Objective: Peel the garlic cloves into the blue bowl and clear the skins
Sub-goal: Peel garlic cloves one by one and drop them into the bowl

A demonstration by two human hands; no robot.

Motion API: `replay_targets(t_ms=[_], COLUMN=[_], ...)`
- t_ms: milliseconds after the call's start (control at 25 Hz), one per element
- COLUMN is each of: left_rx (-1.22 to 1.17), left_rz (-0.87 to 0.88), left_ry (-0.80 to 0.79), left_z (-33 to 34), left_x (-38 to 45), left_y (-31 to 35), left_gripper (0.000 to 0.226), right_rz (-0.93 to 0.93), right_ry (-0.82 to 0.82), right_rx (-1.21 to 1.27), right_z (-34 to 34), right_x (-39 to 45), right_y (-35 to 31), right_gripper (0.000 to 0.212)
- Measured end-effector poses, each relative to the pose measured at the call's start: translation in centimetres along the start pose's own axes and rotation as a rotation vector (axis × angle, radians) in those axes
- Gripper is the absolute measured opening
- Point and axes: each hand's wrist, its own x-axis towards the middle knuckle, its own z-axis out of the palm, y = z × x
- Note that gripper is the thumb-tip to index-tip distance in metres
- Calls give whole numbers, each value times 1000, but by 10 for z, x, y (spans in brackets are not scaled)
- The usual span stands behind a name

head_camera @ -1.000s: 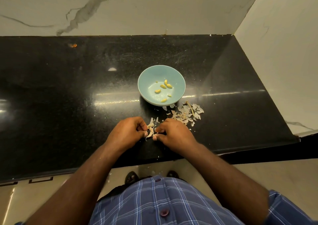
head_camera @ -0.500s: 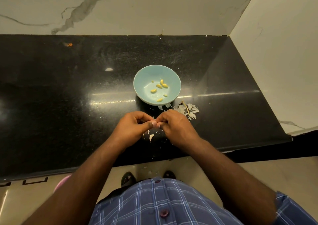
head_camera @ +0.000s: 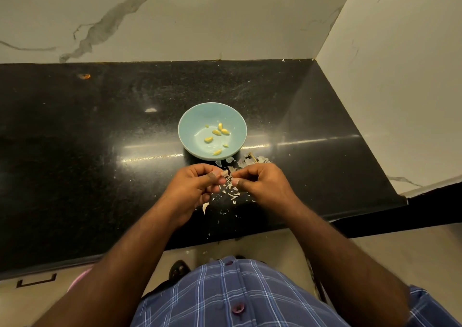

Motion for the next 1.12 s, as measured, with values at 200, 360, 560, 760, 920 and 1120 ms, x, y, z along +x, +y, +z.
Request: replay_targets(t_ms=[200, 360, 560, 760, 920, 1120], left_rx=[-52, -179, -152, -90, -89, -95], left_rz=[-42, -70, -45, 81, 115, 106], left_ry=[-20, -100, -61, 20, -11, -18], left_z=[11, 22, 27, 27, 22, 20], left_x=[5, 4, 3, -1, -3, -4], left_y=[0, -2, -5, -5, -2, -4], left_gripper=[16, 19, 15, 12, 20, 28], right_rz=[9, -33, -52, -128, -167, -173], right_ry=[34, 2, 5, 105, 126, 148], right_rx=[-31, 402, 667, 485, 374, 337], right_z=[-9, -4, 6, 4, 4, 6], right_x=[1, 0, -8, -8, -8, -8], right_y=[4, 2, 0, -2, -4, -5], right_gripper=[13, 24, 18, 7, 6, 5])
